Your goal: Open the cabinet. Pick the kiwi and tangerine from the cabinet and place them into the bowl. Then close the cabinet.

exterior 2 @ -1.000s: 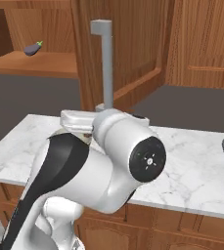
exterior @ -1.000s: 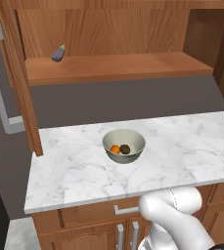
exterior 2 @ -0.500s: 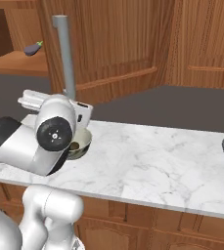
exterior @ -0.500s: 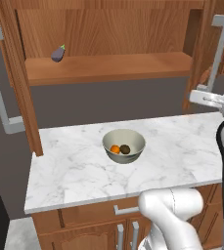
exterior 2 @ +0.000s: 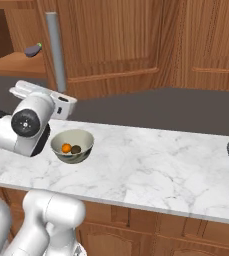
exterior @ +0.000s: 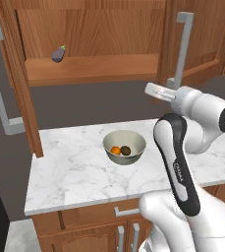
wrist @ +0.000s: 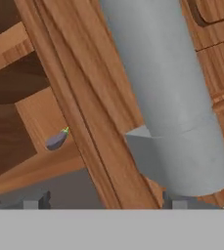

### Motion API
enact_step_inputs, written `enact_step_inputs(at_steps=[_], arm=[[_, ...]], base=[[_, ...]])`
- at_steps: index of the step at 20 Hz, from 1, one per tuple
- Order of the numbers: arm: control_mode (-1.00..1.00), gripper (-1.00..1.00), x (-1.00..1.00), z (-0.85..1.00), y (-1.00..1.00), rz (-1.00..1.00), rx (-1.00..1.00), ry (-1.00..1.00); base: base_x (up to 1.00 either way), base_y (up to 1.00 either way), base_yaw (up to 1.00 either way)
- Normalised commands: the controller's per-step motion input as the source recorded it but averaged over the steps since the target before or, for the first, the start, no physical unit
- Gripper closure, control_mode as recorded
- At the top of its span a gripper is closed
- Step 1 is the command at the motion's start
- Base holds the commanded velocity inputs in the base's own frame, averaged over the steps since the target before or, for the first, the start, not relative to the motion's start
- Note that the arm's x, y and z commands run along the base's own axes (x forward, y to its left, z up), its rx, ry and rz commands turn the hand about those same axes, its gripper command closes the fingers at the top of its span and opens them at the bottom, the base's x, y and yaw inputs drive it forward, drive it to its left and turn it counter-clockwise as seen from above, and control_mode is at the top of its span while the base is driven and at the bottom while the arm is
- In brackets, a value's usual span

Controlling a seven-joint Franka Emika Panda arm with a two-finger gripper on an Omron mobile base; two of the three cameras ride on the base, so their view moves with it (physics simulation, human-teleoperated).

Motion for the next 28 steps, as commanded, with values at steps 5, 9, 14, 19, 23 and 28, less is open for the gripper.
enact_step_inputs(at_steps=[5,9,14,19,23,28], arm=[[-1.0,-1.0,0.84,0.0,0.0,0.0,0.0,0.14],[-1.0,-1.0,0.96,0.0,0.0,0.0,0.01,0.22],[-1.0,-1.0,0.62,0.0,0.01,0.0,0.0,0.09],[-1.0,-1.0,0.62,0.0,0.0,0.0,0.0,0.03],[-1.0,-1.0,0.13,0.0,0.0,0.0,0.0,0.0],[-1.0,-1.0,-0.03,0.0,0.13,0.0,0.0,0.0]], base=[[0.0,0.0,0.0],[0.0,0.0,0.0],[0.0,0.0,0.0],[0.0,0.0,0.0],[0.0,0.0,0.0],[0.0,0.0,0.0]])
